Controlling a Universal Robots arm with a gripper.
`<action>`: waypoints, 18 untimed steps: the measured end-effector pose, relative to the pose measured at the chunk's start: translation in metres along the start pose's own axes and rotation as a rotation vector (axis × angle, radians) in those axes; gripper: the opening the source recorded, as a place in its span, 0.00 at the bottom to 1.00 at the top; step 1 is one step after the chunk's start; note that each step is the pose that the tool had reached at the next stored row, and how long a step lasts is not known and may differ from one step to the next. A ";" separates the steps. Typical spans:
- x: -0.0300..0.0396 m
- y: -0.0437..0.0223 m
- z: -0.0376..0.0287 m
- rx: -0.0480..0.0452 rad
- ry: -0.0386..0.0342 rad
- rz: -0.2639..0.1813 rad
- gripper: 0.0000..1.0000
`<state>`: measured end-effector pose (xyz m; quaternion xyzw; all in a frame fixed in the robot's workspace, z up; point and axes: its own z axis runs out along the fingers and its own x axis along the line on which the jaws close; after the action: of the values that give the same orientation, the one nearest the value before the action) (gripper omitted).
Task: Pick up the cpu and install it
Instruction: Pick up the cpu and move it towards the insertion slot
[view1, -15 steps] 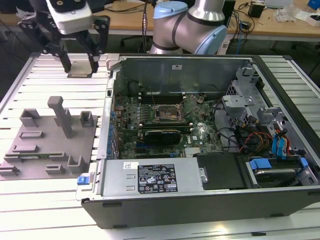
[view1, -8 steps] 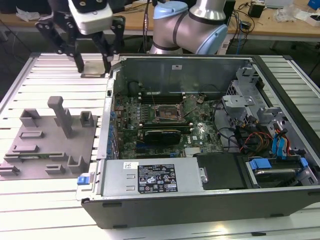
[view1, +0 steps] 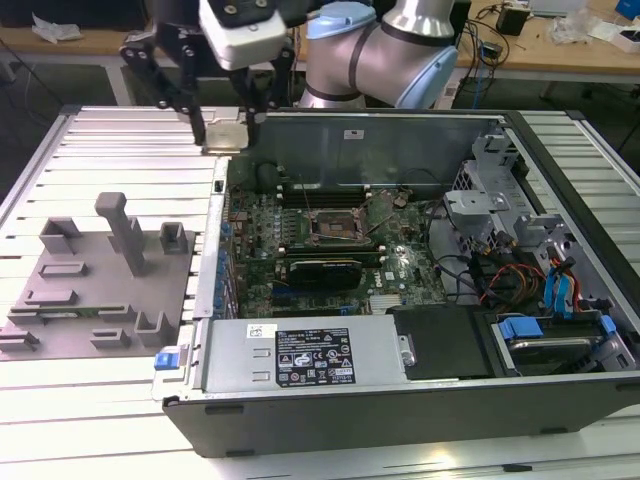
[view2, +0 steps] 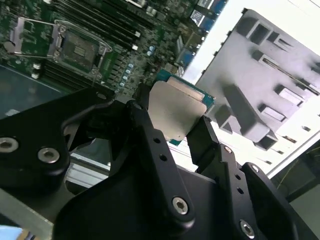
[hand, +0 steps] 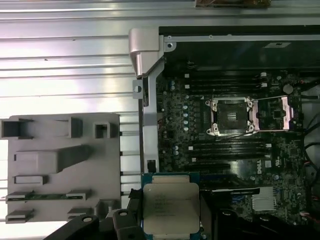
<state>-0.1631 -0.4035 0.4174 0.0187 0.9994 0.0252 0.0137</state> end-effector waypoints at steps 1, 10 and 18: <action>-0.0066 0.0003 0.0001 0.0001 0.0001 0.000 0.55; -0.0559 0.0021 0.0015 0.0001 0.0001 0.000 0.55; -0.0983 0.0036 0.0027 0.0001 0.0001 0.000 0.55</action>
<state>-0.0646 -0.4035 0.4174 0.0188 0.9994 0.0252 0.0136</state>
